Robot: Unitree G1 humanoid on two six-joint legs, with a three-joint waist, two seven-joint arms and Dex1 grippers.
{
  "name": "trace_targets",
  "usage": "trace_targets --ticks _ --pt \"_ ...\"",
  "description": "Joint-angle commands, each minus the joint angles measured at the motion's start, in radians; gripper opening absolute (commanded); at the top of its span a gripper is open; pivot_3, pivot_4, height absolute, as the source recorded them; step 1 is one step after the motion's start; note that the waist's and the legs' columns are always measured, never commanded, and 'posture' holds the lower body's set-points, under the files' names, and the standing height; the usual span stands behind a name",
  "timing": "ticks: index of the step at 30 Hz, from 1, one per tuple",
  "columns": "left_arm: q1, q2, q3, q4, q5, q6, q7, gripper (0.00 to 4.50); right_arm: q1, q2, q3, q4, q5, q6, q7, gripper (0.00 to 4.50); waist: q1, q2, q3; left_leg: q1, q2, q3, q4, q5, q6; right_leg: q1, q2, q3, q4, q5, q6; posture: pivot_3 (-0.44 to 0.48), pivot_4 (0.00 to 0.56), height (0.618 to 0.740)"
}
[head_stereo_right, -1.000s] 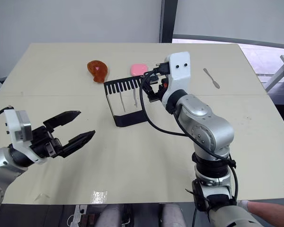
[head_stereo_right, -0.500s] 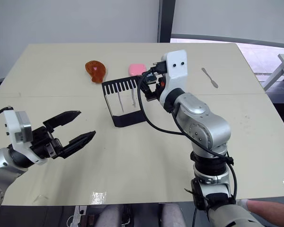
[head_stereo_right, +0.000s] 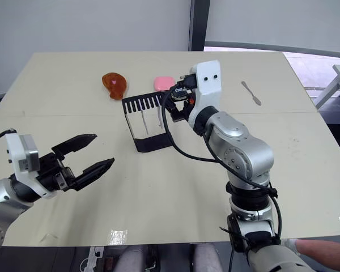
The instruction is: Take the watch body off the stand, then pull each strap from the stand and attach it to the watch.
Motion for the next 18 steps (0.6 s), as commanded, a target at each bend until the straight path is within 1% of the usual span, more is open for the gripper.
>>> trace_targets --ticks 1,5,6,8,10,12,13,18 --pt "0.0 -0.004 0.019 -0.029 0.002 -0.024 0.005 4.5 -0.033 -0.005 -0.005 -0.008 -0.008 -0.042 0.024 4.46 0.0 0.0 0.0 0.0 0.0 0.0 0.0 0.0 0.0 0.0 0.0 0.0 0.0 0.0 0.0 0.0 0.15 0.74" --pt "0.0 -0.007 0.018 -0.03 0.003 -0.023 0.007 4.5 -0.036 -0.005 -0.006 0.0 -0.015 -0.051 0.031 4.46 0.0 0.0 0.0 0.0 0.0 0.0 0.0 0.0 0.0 0.0 0.0 0.0 0.0 0.0 0.0 0.0 0.15 0.74" --pt "0.001 -0.008 0.016 -0.03 0.004 -0.023 0.007 4.5 -0.035 -0.006 -0.005 0.002 -0.016 -0.054 0.033 4.22 0.0 0.0 0.0 0.0 0.0 0.0 0.0 0.0 0.0 0.0 0.0 0.0 0.0 0.0 0.0 0.0 0.15 0.74" --pt "0.001 -0.009 0.015 -0.031 0.005 -0.023 0.008 4.5 -0.035 -0.006 -0.004 0.005 -0.016 -0.056 0.037 3.62 0.0 0.0 0.0 0.0 0.0 0.0 0.0 0.0 0.0 0.0 0.0 0.0 0.0 0.0 0.0 0.0 0.15 0.74" --pt "0.001 -0.009 0.016 -0.031 0.006 -0.024 0.008 4.5 -0.034 -0.005 -0.003 0.007 -0.015 -0.055 0.039 2.59 0.0 0.0 0.0 0.0 0.0 0.0 0.0 0.0 0.0 0.0 0.0 0.0 0.0 0.0 0.0 0.0 0.15 0.74" --pt "0.003 -0.01 0.017 -0.033 0.007 -0.023 0.008 4.5 -0.034 -0.005 -0.003 0.008 -0.012 -0.051 0.041 1.66 -0.001 0.0 0.0 0.0 0.0 0.0 0.0 0.0 0.0 0.0 0.0 0.0 0.0 0.0 0.0 0.0 0.15 0.74" --pt "0.005 -0.011 0.018 -0.035 0.006 -0.023 0.008 4.5 -0.033 -0.005 -0.004 0.008 -0.011 -0.05 0.042 1.57 -0.001 0.0 0.0 0.0 0.0 0.0 0.0 0.0 0.0 0.0 0.0 0.0 0.0 0.0 0.0 0.0 0.15 0.74" --pt "0.012 -0.01 0.022 -0.037 0.005 -0.024 0.008 4.5 -0.034 -0.001 -0.007 0.008 -0.006 -0.051 0.044 1.57 -0.001 0.0 0.0 0.0 0.0 0.0 0.0 0.0 0.0 0.0 0.0 0.0 0.0 0.0 0.0 0.0 0.15 0.74"
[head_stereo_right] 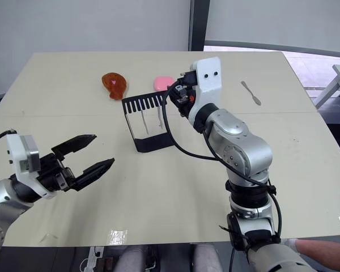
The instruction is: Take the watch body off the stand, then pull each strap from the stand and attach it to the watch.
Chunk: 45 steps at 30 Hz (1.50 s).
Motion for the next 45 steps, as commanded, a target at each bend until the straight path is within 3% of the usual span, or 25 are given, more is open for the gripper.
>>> trace_targets --ticks 1,6,14,21,25,28,36,45 --pt "0.001 -0.007 0.023 -0.035 -0.004 -0.025 0.006 4.5 -0.02 0.002 -0.008 -0.026 0.007 -0.021 0.023 1.57 0.0 0.0 0.0 0.0 0.0 0.0 0.0 0.0 0.0 0.0 0.0 0.0 0.0 0.0 0.0 0.0 0.15 0.74" --pt "0.001 -0.006 0.022 -0.033 -0.002 -0.027 0.003 4.5 -0.025 0.001 -0.025 -0.037 0.022 -0.05 0.043 1.57 0.0 0.0 0.0 0.0 0.0 0.0 0.0 0.0 0.0 0.0 0.0 0.0 0.0 0.0 0.0 0.0 0.15 0.74" --pt "-0.038 0.017 -0.005 0.002 -0.003 -0.037 -0.055 4.5 0.045 -0.102 -0.143 -0.125 0.093 -0.103 0.131 1.57 0.005 0.0 0.0 0.0 0.0 0.0 0.0 0.0 0.0 0.0 0.0 0.0 -0.001 0.0 0.0 0.0 0.15 0.74" --pt "-0.103 0.043 -0.07 0.026 -0.017 -0.014 -0.126 4.5 0.316 -0.2 -0.229 -0.186 0.071 -0.19 0.158 1.57 0.019 0.0 0.0 0.0 -0.001 0.0 -0.001 0.0 0.0 0.001 0.0 0.0 -0.007 0.0 0.0 0.0 0.15 0.74" --pt "-0.132 0.077 -0.142 0.017 -0.024 -0.003 -0.208 4.5 0.557 -0.203 -0.217 -0.099 -0.017 -0.361 0.195 1.57 0.024 0.0 0.0 0.0 0.0 0.001 -0.002 0.0 0.0 0.001 0.001 0.001 -0.007 0.0 0.0 0.0 0.15 0.74" --pt "-0.144 0.077 -0.167 0.035 -0.005 -0.036 -0.263 4.5 0.663 -0.193 -0.206 -0.007 -0.076 -0.468 0.202 1.57 0.024 0.0 0.0 0.001 -0.001 0.002 -0.001 0.0 0.0 0.001 0.001 0.002 -0.007 0.0 0.0 0.0 0.15 0.74" --pt "-0.143 0.138 -0.23 0.079 0.119 -0.103 -0.394 4.5 0.737 -0.154 -0.167 0.115 -0.121 -0.591 0.218 1.57 0.021 0.0 0.0 0.003 0.0 0.003 -0.002 0.0 -0.001 0.001 0.003 0.005 -0.006 0.0 0.0 0.0 0.15 0.74" --pt "-0.165 0.12 -0.242 0.111 0.12 -0.119 -0.421 4.5 0.73 -0.164 -0.199 0.208 -0.107 -0.609 0.231 1.57 0.026 0.0 0.0 0.002 0.0 0.003 -0.001 0.0 0.0 0.001 0.002 0.006 -0.006 0.0 0.0 0.0 0.15 0.74"
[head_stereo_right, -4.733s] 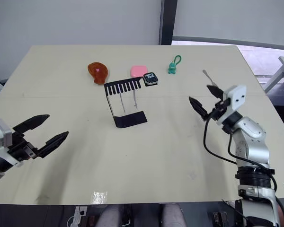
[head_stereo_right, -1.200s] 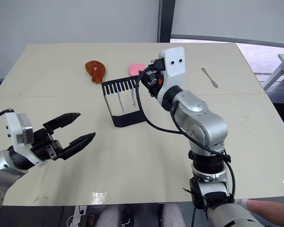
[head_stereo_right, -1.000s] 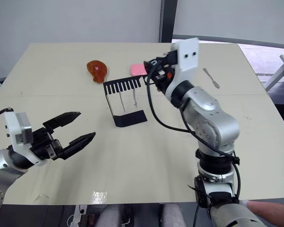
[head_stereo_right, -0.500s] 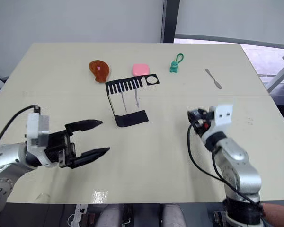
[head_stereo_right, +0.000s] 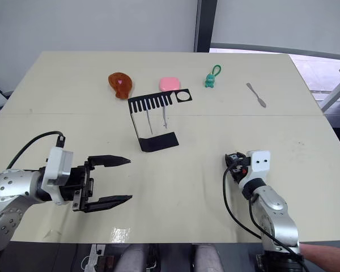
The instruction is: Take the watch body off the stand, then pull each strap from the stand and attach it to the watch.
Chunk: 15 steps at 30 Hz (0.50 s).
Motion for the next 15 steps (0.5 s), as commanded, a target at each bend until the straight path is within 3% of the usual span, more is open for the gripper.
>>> trace_targets --ticks 1,2,8,15 --pt "-0.013 -0.008 0.007 -0.01 0.008 -0.02 0.003 4.5 -0.008 -0.019 -0.041 0.042 0.005 -0.018 0.015 1.57 0.0 0.0 0.0 0.0 0.0 0.0 0.0 0.0 0.0 0.0 0.0 0.0 0.0 0.0 0.0 0.0 0.15 0.74" --pt "-0.018 -0.015 0.006 -0.008 0.022 -0.031 0.015 4.5 -0.011 -0.022 -0.041 0.049 0.006 -0.021 0.02 1.57 0.0 0.0 0.0 0.0 0.0 0.0 0.0 0.0 0.0 0.0 0.0 0.0 0.0 0.0 0.0 0.0 0.15 0.74" --pt "-0.014 -0.029 0.025 0.006 0.058 -0.055 0.032 4.5 -0.005 -0.056 -0.034 0.061 0.02 -0.065 0.099 4.36 0.001 0.0 0.0 0.0 0.0 0.0 0.0 0.0 0.0 0.0 0.0 0.0 0.0 0.0 0.0 0.0 0.15 0.74" --pt "0.074 -0.043 0.092 0.023 0.083 -0.081 0.049 4.5 -0.019 -0.251 -0.085 -0.058 0.095 -0.06 0.306 4.44 -0.002 0.0 0.0 0.0 0.0 0.001 0.0 0.0 0.001 0.0 0.0 0.0 0.0 0.0 0.0 0.0 0.15 0.74"
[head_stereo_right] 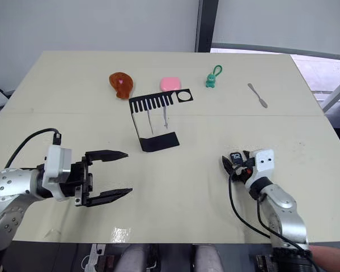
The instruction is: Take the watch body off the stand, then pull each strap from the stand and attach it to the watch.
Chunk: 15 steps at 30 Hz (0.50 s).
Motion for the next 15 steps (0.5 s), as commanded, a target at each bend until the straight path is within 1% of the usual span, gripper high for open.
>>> trace_targets --ticks 1,5,6,8,10,12,14,15 --pt "0.054 -0.017 0.067 -0.008 0.014 -0.032 0.019 4.5 -0.012 -0.099 -0.077 -0.116 0.083 0.02 0.111 4.44 -0.002 0.0 0.0 0.0 0.0 0.0 0.0 0.0 0.0 0.0 0.0 0.0 0.0 0.0 0.0 0.0 0.15 0.74" --pt "0.15 -0.05 0.152 0.028 0.04 -0.074 0.04 4.5 0.002 -0.244 -0.149 -0.16 0.157 0.061 0.242 4.44 0.003 0.0 0.0 0.001 0.001 0.0 0.0 0.0 0.0 0.0 0.001 -0.001 0.0 0.0 0.0 0.0 0.15 0.74" --pt "0.175 -0.061 0.179 0.05 0.06 -0.095 0.047 4.5 0.019 -0.274 -0.176 -0.152 0.174 0.042 0.298 4.44 0.003 0.0 0.0 0.001 0.001 -0.001 0.001 -0.001 0.001 0.001 0.0 -0.001 0.0 0.0 0.0 0.0 0.15 0.74" --pt "0.214 -0.094 0.245 0.103 0.096 -0.141 0.082 4.5 0.067 -0.329 -0.231 -0.081 0.163 -0.056 0.421 4.44 0.006 -0.001 0.0 0.001 0.0 -0.001 0.001 -0.003 0.004 0.001 0.0 -0.001 0.0 0.0 0.0 0.0 0.15 0.74" --pt "0.241 -0.119 0.306 0.147 0.134 -0.184 0.122 4.5 0.104 -0.371 -0.278 0.039 0.135 -0.157 0.516 4.44 0.01 -0.002 -0.001 0.001 0.0 -0.001 0.001 -0.003 0.006 0.003 0.0 -0.002 -0.002 0.0 0.0 0.0 0.15 0.74" --pt "0.27 -0.139 0.356 0.171 0.152 -0.211 0.143 4.5 0.119 -0.411 -0.299 0.179 0.098 -0.24 0.577 4.44 0.013 -0.002 0.0 0.001 0.0 -0.001 0.003 -0.004 0.007 0.004 0.0 -0.003 -0.003 0.001 0.001 0.0 0.15 0.74" --pt "0.317 -0.155 0.411 0.197 0.169 -0.235 0.157 4.5 0.085 -0.447 -0.301 0.374 0.055 -0.339 0.614 4.44 0.009 -0.002 -0.001 0.001 0.0 0.0 0.006 -0.006 0.01 0.005 -0.001 -0.003 -0.003 0.001 0.002 0.0 0.15 0.74" --pt "0.336 -0.167 0.436 0.216 0.178 -0.248 0.17 4.5 0.045 -0.457 -0.298 0.485 0.027 -0.396 0.598 4.44 0.006 -0.002 -0.001 0.002 -0.001 0.001 0.006 -0.006 0.011 0.006 -0.001 -0.003 -0.003 0.001 0.002 0.0 0.15 0.74"
